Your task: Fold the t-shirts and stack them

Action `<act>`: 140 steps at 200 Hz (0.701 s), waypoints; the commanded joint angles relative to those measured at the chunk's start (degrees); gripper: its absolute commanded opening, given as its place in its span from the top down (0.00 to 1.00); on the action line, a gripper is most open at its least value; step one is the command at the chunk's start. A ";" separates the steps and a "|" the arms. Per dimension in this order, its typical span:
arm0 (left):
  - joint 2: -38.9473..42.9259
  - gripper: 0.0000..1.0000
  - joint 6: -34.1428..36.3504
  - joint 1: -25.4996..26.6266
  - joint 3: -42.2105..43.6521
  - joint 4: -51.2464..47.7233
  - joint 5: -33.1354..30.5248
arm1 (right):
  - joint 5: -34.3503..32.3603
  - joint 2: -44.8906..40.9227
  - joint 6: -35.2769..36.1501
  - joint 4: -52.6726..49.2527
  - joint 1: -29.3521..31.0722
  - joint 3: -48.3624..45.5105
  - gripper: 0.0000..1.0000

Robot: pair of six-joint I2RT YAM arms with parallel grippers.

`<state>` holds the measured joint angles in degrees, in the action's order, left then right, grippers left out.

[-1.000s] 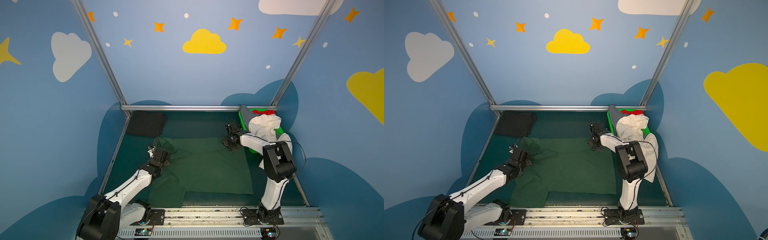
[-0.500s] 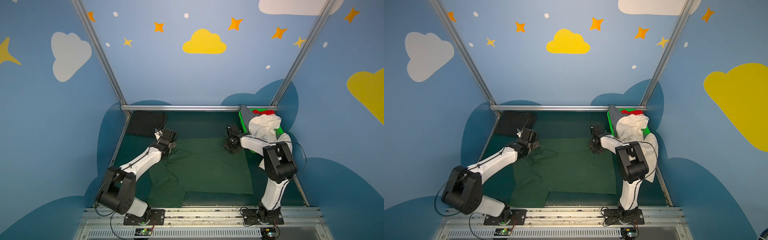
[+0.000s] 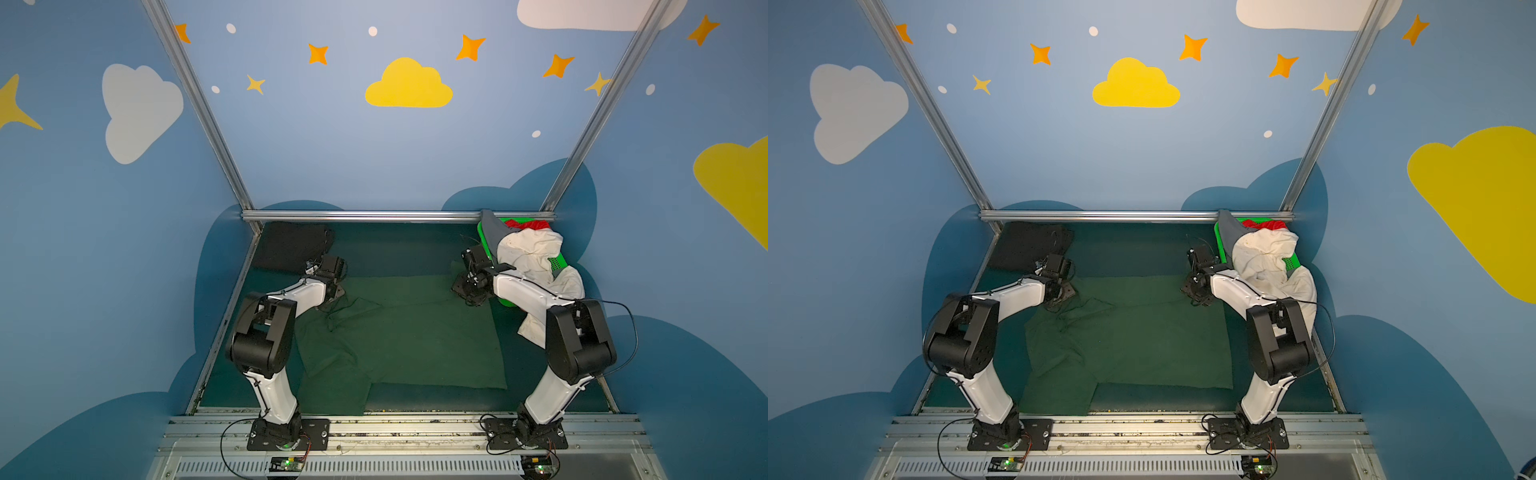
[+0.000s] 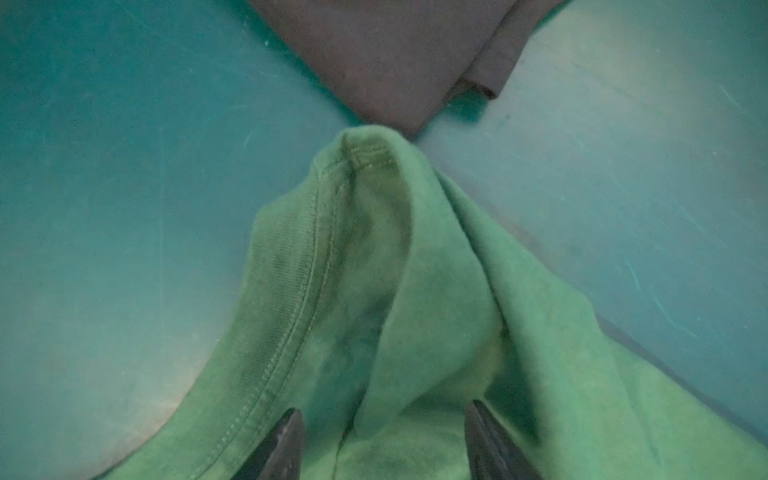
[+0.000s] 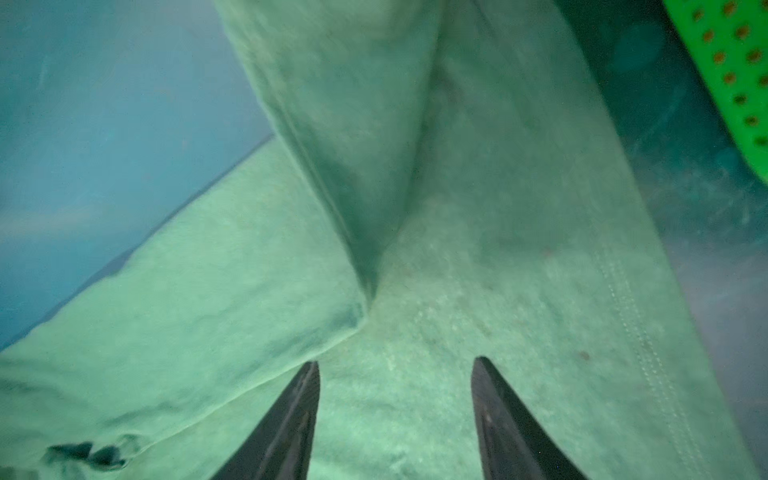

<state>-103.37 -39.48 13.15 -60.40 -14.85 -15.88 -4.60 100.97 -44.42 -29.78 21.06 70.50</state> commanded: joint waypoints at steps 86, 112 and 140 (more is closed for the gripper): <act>-4.08 0.45 -0.04 -3.39 -0.64 1.80 4.58 | -14.21 24.41 9.80 -14.13 0.39 30.14 0.49; -4.63 0.49 0.19 -3.79 -1.06 1.98 5.40 | -19.09 28.06 10.91 -18.18 0.38 35.19 0.67; -5.08 0.56 0.15 -4.01 -1.19 2.36 5.84 | -20.35 28.21 10.26 -18.40 0.47 35.77 0.85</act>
<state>-106.32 -39.42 9.52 -61.28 -11.90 -11.97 -20.47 129.16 -34.54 -44.51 21.21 104.99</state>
